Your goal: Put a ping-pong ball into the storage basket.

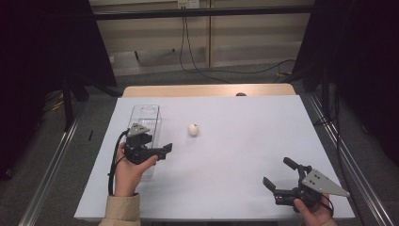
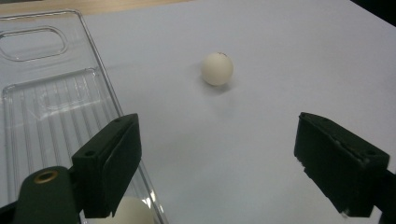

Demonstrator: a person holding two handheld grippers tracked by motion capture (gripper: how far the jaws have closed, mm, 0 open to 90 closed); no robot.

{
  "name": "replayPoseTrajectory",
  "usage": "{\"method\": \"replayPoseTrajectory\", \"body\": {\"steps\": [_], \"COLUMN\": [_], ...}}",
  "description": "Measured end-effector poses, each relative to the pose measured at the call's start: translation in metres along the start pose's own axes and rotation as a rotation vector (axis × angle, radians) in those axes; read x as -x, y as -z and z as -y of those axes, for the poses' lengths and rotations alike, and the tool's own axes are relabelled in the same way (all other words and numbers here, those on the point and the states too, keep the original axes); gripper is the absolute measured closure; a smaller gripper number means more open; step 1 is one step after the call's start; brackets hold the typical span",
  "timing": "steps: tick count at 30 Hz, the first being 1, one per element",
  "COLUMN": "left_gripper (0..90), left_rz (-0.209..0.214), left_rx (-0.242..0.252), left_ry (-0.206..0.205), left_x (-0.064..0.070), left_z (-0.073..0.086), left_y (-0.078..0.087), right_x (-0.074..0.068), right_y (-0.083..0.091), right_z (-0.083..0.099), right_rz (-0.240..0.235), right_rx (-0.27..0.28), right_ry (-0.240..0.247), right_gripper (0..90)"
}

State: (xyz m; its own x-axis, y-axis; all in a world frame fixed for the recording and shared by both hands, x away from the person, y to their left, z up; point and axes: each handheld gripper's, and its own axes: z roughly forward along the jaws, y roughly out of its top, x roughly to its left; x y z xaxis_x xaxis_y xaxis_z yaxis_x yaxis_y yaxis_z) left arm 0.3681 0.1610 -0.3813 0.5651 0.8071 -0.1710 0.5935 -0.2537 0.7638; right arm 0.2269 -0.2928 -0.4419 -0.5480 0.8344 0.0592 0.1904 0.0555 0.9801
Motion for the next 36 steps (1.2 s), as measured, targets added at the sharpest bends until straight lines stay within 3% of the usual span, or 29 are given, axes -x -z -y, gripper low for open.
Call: {"method": "replayPoseTrajectory", "body": {"steps": [15, 36], "left_gripper": [11.9, 9.6], "left_rz": [0.016, 0.037], "left_rx": [0.018, 0.003], "left_ry": [0.0, -0.029], "left_x": [0.011, 0.028], "left_z": [-0.002, -0.001], "left_y": [-0.008, -0.028], "right_x": [0.0, 0.0], "right_y": [0.0, 0.0], "right_z": [0.0, 0.0], "right_rz": [0.001, 0.002], "right_rx": [0.001, 0.004], "right_ry": [-0.002, -0.006], "right_gripper": [1.1, 1.1]}}
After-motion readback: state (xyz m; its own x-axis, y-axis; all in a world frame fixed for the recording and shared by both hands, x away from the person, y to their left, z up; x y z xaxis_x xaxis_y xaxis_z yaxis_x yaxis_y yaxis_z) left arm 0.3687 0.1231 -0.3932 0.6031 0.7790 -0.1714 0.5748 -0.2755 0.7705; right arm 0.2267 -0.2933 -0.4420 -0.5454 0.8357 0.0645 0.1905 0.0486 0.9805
